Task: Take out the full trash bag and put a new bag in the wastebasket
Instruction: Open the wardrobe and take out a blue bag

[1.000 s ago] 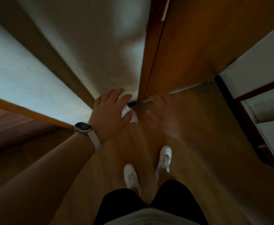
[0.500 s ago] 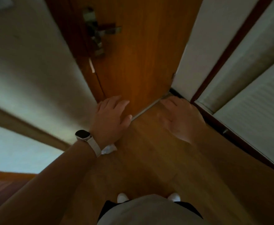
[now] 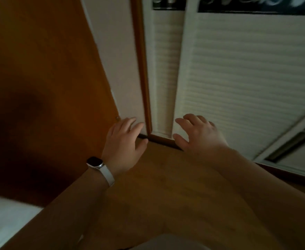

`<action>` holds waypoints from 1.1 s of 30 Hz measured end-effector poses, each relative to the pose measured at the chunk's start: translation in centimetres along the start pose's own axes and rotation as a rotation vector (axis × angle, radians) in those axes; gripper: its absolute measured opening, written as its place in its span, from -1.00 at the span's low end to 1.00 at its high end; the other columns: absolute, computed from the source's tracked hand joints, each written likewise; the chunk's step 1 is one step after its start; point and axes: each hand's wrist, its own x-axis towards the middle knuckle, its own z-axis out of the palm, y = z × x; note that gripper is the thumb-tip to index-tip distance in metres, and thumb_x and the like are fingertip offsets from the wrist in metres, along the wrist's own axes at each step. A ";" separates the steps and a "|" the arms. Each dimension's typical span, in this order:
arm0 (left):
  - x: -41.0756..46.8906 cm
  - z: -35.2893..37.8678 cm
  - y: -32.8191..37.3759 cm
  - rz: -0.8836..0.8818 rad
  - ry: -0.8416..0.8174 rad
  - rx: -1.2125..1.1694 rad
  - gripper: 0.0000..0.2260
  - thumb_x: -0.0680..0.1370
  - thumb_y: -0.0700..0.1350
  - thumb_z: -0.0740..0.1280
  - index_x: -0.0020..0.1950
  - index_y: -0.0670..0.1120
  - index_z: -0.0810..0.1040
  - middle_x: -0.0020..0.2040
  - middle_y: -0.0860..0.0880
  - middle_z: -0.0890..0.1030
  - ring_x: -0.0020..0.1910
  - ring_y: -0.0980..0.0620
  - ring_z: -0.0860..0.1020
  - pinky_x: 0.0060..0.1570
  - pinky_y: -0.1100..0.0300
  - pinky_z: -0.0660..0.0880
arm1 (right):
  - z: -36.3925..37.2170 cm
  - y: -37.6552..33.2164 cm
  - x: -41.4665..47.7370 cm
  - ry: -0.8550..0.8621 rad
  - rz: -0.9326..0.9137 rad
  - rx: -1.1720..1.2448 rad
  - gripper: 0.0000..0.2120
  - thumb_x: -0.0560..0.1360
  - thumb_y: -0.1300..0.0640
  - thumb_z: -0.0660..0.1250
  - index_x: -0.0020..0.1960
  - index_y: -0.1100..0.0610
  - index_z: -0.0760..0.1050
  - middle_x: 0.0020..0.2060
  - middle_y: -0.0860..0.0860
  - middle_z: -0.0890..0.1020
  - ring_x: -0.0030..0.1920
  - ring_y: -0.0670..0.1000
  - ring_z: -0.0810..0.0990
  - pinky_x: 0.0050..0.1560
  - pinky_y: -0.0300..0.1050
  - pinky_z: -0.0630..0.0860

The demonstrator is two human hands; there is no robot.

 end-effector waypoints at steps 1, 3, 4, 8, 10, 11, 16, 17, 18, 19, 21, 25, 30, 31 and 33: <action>1.5 0.6 1.5 0.047 -0.002 -0.002 -0.59 0.58 0.10 0.25 0.40 -0.01 0.42 0.43 -0.08 0.39 0.44 -0.14 0.27 0.37 -0.18 0.24 | -0.6 1.9 -0.5 0.011 0.033 -0.011 -0.48 0.50 -0.29 0.00 0.35 -0.06 0.32 0.28 -0.02 0.48 0.24 0.09 0.46 0.15 0.11 0.44; 4.1 1.7 4.4 0.126 -0.015 -0.002 -0.59 0.57 0.10 0.26 0.39 -0.01 0.43 0.41 -0.08 0.41 0.43 -0.13 0.30 0.35 -0.18 0.27 | -1.5 5.2 -1.6 0.021 0.105 -0.028 -0.47 0.51 -0.29 -0.01 0.37 -0.07 0.30 0.31 -0.02 0.46 0.27 0.08 0.43 0.19 0.10 0.43; 5.2 2.2 5.8 0.162 -0.022 -0.002 -0.59 0.57 0.10 0.26 0.39 -0.01 0.44 0.42 -0.08 0.41 0.43 -0.13 0.30 0.36 -0.18 0.27 | -1.9 6.6 -2.1 0.021 0.139 -0.036 -0.46 0.51 -0.30 -0.02 0.38 -0.07 0.28 0.33 -0.02 0.44 0.30 0.07 0.42 0.21 0.10 0.41; 9.7 3.8 10.6 0.327 -0.036 -0.019 -0.58 0.57 0.10 0.26 0.38 -0.03 0.45 0.39 -0.10 0.43 0.40 -0.14 0.34 0.35 -0.15 0.28 | -2.9 11.3 -3.7 0.050 0.275 -0.084 -0.47 0.51 -0.31 0.00 0.39 -0.09 0.26 0.34 -0.02 0.43 0.32 0.07 0.41 0.22 0.10 0.42; 11.8 4.7 12.8 0.404 -0.055 -0.038 -0.57 0.57 0.11 0.24 0.39 -0.03 0.44 0.40 -0.10 0.42 0.41 -0.14 0.33 0.36 -0.15 0.26 | -3.3 13.2 -4.4 0.071 0.350 -0.108 -0.48 0.51 -0.31 0.02 0.37 -0.09 0.28 0.32 -0.02 0.46 0.29 0.06 0.44 0.18 0.09 0.45; 12.8 5.3 13.9 0.441 -0.068 -0.047 -0.57 0.58 0.11 0.24 0.40 -0.03 0.43 0.41 -0.10 0.41 0.41 -0.14 0.32 0.37 -0.15 0.25 | -3.5 14.1 -4.8 0.073 0.389 -0.118 -0.48 0.50 -0.31 0.03 0.37 -0.09 0.29 0.31 -0.02 0.47 0.29 0.06 0.44 0.17 0.09 0.46; 17.8 9.2 19.0 0.601 -0.124 -0.096 -0.55 0.59 0.15 0.20 0.44 0.02 0.37 0.44 -0.08 0.37 0.44 -0.11 0.28 0.39 -0.14 0.23 | -4.6 18.5 -6.0 0.057 0.536 -0.161 -0.46 0.50 -0.30 0.02 0.40 -0.09 0.25 0.32 -0.01 0.46 0.31 0.07 0.44 0.20 0.10 0.45; 19.1 10.0 20.1 0.634 -0.139 -0.109 -0.55 0.58 0.16 0.18 0.44 0.03 0.37 0.44 -0.07 0.37 0.44 -0.11 0.28 0.39 -0.13 0.23 | -4.9 19.5 -6.0 0.053 0.573 -0.168 -0.46 0.50 -0.30 0.02 0.41 -0.09 0.25 0.33 -0.01 0.46 0.32 0.08 0.43 0.21 0.11 0.44; 20.4 10.8 21.2 0.669 -0.150 -0.122 -0.55 0.58 0.16 0.16 0.44 0.04 0.37 0.44 -0.08 0.38 0.44 -0.11 0.28 0.39 -0.13 0.24 | -5.2 20.5 -6.0 0.052 0.611 -0.178 -0.46 0.51 -0.30 0.03 0.41 -0.09 0.26 0.34 -0.01 0.45 0.33 0.08 0.42 0.23 0.11 0.42; 21.8 11.5 22.3 0.708 -0.156 -0.132 -0.55 0.58 0.16 0.16 0.43 0.03 0.38 0.44 -0.08 0.38 0.44 -0.11 0.29 0.39 -0.14 0.24 | -5.6 21.5 -6.0 0.054 0.648 -0.189 -0.47 0.52 -0.29 0.04 0.41 -0.09 0.26 0.35 -0.01 0.44 0.34 0.07 0.40 0.24 0.10 0.41; 24.9 12.7 24.5 0.796 -0.163 -0.143 -0.55 0.57 0.15 0.17 0.42 0.01 0.40 0.43 -0.10 0.39 0.43 -0.12 0.30 0.37 -0.15 0.26 | -6.2 23.3 -5.8 0.060 0.727 -0.197 -0.48 0.53 -0.29 0.06 0.41 -0.09 0.28 0.36 -0.02 0.42 0.36 0.06 0.37 0.27 0.09 0.38; 30.8 14.3 28.2 0.938 -0.181 -0.173 -0.55 0.57 0.14 0.17 0.41 -0.02 0.42 0.43 -0.13 0.40 0.41 -0.14 0.33 0.35 -0.17 0.28 | -7.0 26.1 -4.3 0.044 0.855 -0.223 -0.48 0.54 -0.29 0.03 0.42 -0.10 0.26 0.38 -0.04 0.39 0.39 0.06 0.33 0.31 0.07 0.34; 35.8 16.8 32.5 1.119 -0.224 -0.207 -0.54 0.56 0.12 0.17 0.41 -0.02 0.42 0.43 -0.14 0.41 0.41 -0.16 0.33 0.32 -0.19 0.28 | -8.0 29.0 -3.2 0.089 1.059 -0.263 -0.47 0.53 -0.31 -0.01 0.42 -0.12 0.25 0.37 -0.04 0.40 0.38 0.08 0.35 0.30 0.06 0.36; 36.6 17.3 33.5 1.156 -0.234 -0.210 -0.54 0.56 0.12 0.17 0.41 -0.02 0.42 0.43 -0.14 0.41 0.41 -0.17 0.33 0.33 -0.19 0.28 | -8.2 29.3 -3.4 0.100 1.099 -0.267 -0.46 0.53 -0.31 -0.02 0.43 -0.12 0.25 0.37 -0.04 0.40 0.39 0.09 0.35 0.30 0.07 0.36; 37.7 18.1 35.5 1.219 -0.253 -0.241 -0.54 0.55 0.11 0.19 0.41 -0.03 0.43 0.42 -0.16 0.42 0.40 -0.18 0.34 0.33 -0.17 0.26 | -8.6 29.8 -4.1 0.103 1.174 -0.279 -0.44 0.51 -0.31 -0.01 0.43 -0.11 0.26 0.38 -0.02 0.40 0.38 0.10 0.36 0.29 0.08 0.36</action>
